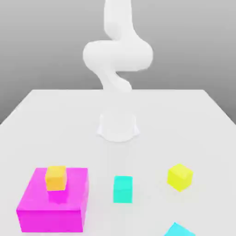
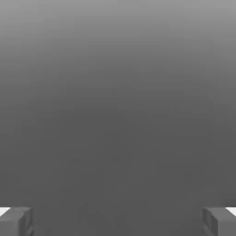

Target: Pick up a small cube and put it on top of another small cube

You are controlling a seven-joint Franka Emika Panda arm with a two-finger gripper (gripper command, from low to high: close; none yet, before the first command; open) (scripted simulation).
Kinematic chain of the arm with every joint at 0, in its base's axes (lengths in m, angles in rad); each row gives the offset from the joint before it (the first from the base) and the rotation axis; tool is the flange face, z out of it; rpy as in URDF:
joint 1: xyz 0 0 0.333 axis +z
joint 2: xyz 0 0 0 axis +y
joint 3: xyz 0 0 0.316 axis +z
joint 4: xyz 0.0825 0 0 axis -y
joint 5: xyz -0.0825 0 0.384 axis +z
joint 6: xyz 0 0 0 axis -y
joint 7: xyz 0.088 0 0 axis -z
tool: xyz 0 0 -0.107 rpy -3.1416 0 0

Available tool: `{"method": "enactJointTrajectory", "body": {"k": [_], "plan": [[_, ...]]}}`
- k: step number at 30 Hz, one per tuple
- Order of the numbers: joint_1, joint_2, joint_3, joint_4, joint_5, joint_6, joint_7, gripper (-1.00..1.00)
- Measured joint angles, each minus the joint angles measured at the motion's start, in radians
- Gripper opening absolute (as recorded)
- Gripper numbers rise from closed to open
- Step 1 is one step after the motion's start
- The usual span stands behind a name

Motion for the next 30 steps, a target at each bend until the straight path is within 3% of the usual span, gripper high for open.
{"method": "enactJointTrajectory", "body": {"k": [19,22,26,27,30], "plan": [[0.261,0.71,0.233,-0.465,-0.012,0.48,-0.084,0.0],[0.282,0.82,0.205,-0.465,-0.1,0.565,-0.022,0.0],[0.388,0.965,0.074,-0.44,-0.209,0.681,0.059,0.0],[0.406,0.986,0.053,-0.437,-0.219,0.699,0.066,-1.0],[0.406,0.986,0.053,-0.437,-0.221,0.699,0.068,-1.0]]}}
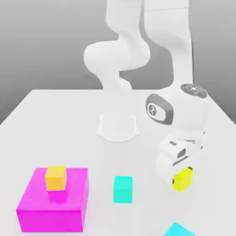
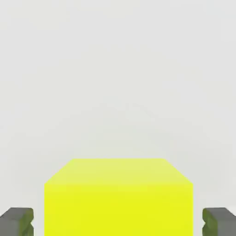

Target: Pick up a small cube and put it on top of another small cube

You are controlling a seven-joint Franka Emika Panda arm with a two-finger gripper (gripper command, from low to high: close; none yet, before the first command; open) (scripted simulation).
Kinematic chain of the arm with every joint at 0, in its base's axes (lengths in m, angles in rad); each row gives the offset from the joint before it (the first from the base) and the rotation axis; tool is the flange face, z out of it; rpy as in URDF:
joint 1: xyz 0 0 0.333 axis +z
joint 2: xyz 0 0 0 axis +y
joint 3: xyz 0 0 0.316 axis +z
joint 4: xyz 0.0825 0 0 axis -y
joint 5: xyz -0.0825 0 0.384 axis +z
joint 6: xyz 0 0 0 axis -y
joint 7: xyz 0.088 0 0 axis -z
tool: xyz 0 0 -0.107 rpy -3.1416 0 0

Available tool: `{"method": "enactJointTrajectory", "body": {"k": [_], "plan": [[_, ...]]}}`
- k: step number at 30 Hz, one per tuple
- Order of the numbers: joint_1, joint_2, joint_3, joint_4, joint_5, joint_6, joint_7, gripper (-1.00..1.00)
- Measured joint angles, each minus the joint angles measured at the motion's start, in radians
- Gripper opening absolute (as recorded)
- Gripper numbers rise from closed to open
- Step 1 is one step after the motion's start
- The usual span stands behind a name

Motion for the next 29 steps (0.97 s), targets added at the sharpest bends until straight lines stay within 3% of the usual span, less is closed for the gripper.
{"method": "enactJointTrajectory", "body": {"k": [5,11,19,26,27,29], "plan": [[-0.017,-0.026,0.021,-0.005,0.018,-0.021,-0.013,-1.0],[-0.061,-0.232,0.102,-0.043,0.191,-0.187,-0.141,-1.0],[-0.298,-0.443,-0.102,-0.057,0.195,-0.383,-0.106,-1.0],[-0.327,-0.266,-0.144,-0.056,0.216,-0.208,-0.114,-1.0],[-0.329,-0.241,-0.141,-0.055,0.222,-0.183,-0.118,1.0],[-0.328,-0.241,-0.141,-0.055,0.222,-0.183,-0.118,1.0]]}}
